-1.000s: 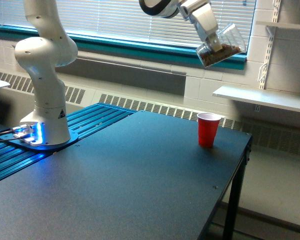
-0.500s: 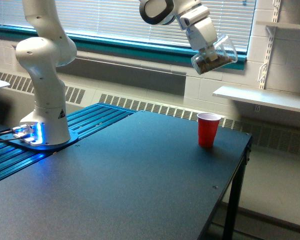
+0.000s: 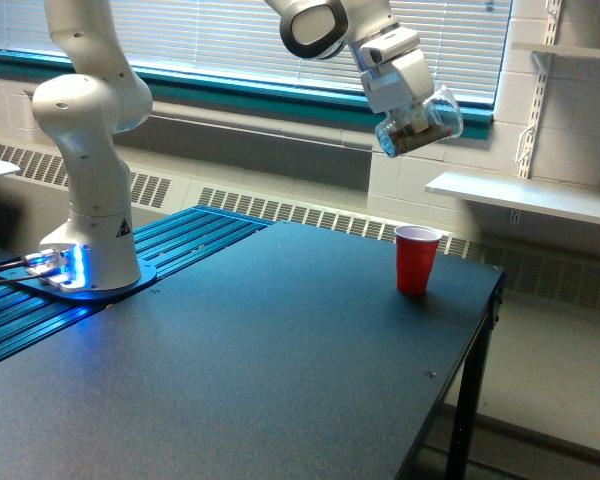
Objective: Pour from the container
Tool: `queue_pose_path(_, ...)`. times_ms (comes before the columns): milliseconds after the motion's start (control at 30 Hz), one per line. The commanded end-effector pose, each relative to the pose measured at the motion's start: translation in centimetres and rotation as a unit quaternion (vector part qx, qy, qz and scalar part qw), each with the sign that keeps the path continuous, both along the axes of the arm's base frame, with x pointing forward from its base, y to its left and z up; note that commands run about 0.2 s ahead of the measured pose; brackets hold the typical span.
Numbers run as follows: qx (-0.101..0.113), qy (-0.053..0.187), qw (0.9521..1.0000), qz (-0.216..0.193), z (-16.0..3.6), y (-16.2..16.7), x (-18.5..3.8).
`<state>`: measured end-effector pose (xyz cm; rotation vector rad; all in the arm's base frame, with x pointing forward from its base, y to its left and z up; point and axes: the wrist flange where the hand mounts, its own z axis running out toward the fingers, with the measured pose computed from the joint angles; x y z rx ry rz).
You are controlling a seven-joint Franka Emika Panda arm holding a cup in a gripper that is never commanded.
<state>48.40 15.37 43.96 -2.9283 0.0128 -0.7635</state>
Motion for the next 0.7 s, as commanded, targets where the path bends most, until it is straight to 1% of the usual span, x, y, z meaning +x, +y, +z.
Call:
queue_pose_path(33,-0.026,0.010,0.9987,0.042,-1.7,2.1,-1.0)
queue_pose_path(167,-0.035,0.019,0.9980,0.049,-2.7,2.4,-1.4)
queue_pose_path(567,-0.045,0.046,0.9965,0.054,-5.3,3.3,-2.5)
queue_pose_path(700,-0.056,0.056,0.9952,0.058,-6.2,3.4,-2.8)
